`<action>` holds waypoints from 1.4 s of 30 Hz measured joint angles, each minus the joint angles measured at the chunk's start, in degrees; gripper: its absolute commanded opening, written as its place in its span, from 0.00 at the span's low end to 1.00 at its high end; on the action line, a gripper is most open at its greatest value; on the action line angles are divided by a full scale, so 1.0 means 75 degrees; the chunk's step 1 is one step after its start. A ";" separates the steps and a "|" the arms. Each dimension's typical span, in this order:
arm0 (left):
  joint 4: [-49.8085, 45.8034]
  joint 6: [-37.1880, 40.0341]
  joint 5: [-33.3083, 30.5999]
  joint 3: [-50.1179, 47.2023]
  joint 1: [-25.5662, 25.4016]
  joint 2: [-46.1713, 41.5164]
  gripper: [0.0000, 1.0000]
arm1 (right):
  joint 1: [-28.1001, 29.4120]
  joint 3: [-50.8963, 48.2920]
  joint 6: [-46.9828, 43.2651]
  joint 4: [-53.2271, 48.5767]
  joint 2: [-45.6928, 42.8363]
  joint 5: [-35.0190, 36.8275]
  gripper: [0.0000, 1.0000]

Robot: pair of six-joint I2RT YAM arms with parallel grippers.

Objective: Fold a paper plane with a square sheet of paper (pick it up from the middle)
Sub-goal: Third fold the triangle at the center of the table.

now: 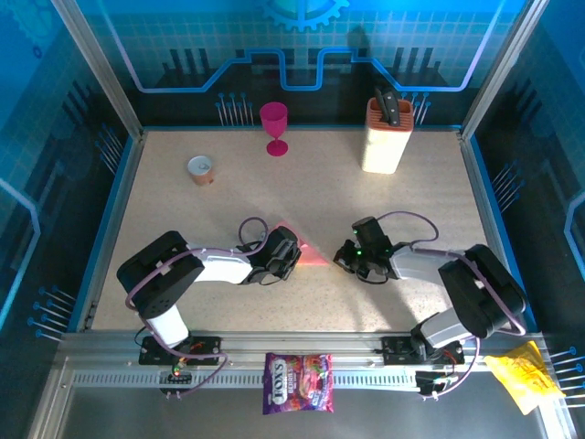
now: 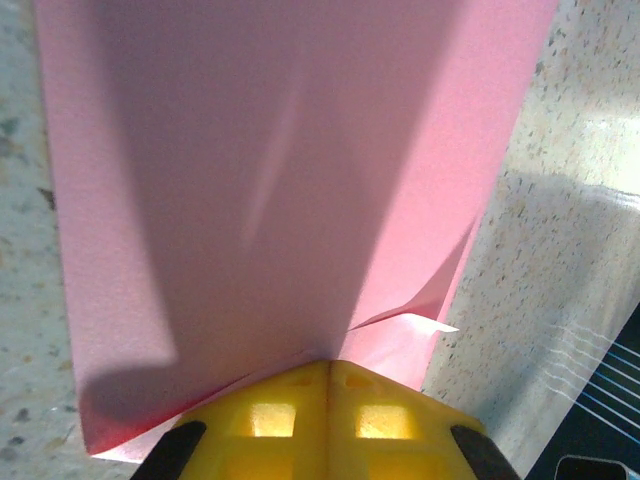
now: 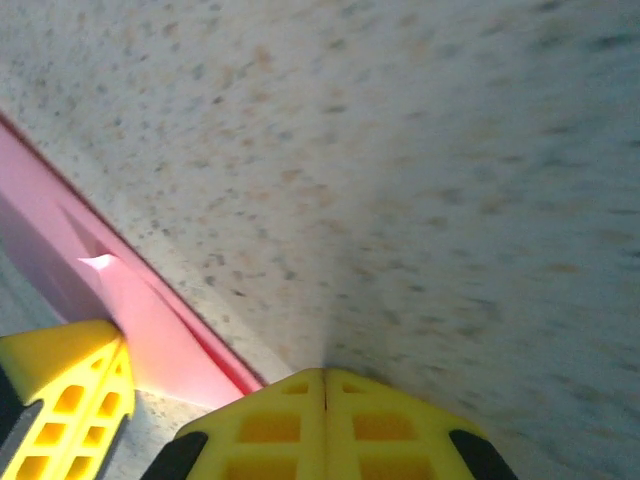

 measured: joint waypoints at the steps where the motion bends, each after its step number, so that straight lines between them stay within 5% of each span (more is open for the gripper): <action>1: 0.0000 0.0000 0.0000 0.0000 0.0000 0.0000 0.00 | -0.0055 -0.0012 -0.0073 -0.0224 -0.0146 0.0090 0.00; 10: -0.0003 0.0009 0.0003 0.0009 0.0000 0.0003 0.00 | 0.0286 0.0516 -0.0898 -0.1096 -0.0822 0.0108 0.00; 26: 0.0000 0.0064 0.0020 0.0017 0.0003 0.0003 0.00 | 0.0941 0.1172 -0.0656 0.0026 0.1212 -0.0015 0.00; 42: -0.1198 0.1961 0.0236 0.0635 -0.0230 -0.0105 0.00 | 0.0833 0.0807 -0.0265 0.0621 0.1151 -0.0128 0.00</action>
